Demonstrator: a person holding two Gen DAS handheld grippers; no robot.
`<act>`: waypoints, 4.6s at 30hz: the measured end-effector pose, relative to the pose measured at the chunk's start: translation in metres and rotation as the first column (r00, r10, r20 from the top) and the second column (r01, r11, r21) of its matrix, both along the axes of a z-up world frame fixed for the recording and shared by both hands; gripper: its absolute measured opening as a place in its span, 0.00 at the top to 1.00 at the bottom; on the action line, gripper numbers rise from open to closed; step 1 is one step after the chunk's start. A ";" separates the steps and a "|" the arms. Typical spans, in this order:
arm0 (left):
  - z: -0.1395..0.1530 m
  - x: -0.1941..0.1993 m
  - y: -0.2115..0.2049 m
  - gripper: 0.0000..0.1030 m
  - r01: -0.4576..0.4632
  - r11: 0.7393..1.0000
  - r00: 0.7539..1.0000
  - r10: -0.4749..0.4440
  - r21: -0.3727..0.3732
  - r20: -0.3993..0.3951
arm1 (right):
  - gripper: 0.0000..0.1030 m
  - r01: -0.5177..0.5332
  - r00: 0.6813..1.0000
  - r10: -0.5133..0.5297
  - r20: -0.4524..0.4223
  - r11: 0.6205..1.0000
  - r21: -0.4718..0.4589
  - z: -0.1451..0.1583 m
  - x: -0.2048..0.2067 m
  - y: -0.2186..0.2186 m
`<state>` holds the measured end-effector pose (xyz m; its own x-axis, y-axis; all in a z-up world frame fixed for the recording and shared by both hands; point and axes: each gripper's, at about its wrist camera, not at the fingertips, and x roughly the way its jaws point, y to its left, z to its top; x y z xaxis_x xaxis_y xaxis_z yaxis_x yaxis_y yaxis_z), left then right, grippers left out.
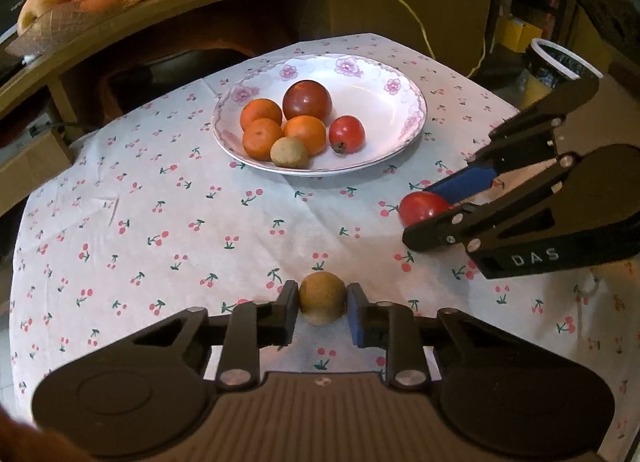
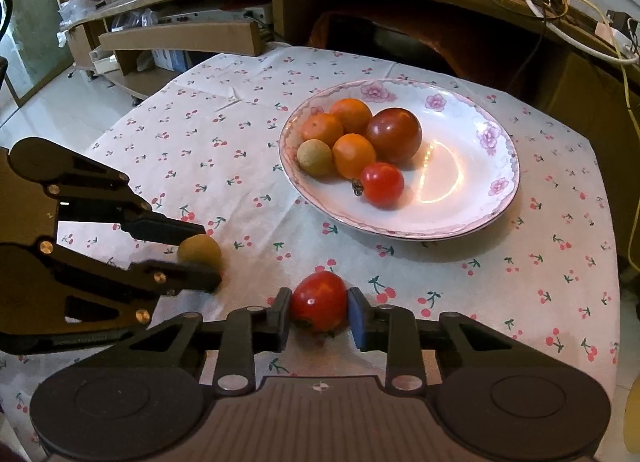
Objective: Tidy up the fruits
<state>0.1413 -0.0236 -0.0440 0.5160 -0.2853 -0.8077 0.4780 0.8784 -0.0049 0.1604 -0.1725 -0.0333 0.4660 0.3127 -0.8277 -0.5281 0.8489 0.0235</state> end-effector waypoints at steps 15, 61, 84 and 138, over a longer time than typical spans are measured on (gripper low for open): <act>0.014 0.010 -0.008 0.69 -0.011 0.999 0.999 0.012 -0.030 0.034 | 0.72 0.030 1.000 -0.030 0.007 0.999 0.035 0.011 0.001 -0.003; 0.024 0.077 -0.043 0.70 -0.088 0.995 0.989 0.093 -0.051 0.118 | 0.71 0.205 0.971 -0.212 0.110 0.976 0.073 0.018 0.065 -0.027; 0.021 0.080 -0.043 0.68 -0.098 0.993 0.986 0.105 -0.060 0.127 | 0.64 0.260 0.955 -0.272 0.120 0.960 0.107 0.018 0.074 -0.033; 0.038 0.071 -0.015 0.01 -0.288 0.956 0.945 0.293 -0.055 0.143 | 0.57 0.308 0.943 -0.319 0.093 0.944 0.114 0.032 0.049 -0.044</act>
<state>0.2125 -0.0384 -0.0065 0.6931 -0.1305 -0.7089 0.1996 0.9798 0.0148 0.2095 -0.2162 -0.0015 0.6386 0.2121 -0.7397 -0.2391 0.9684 0.0712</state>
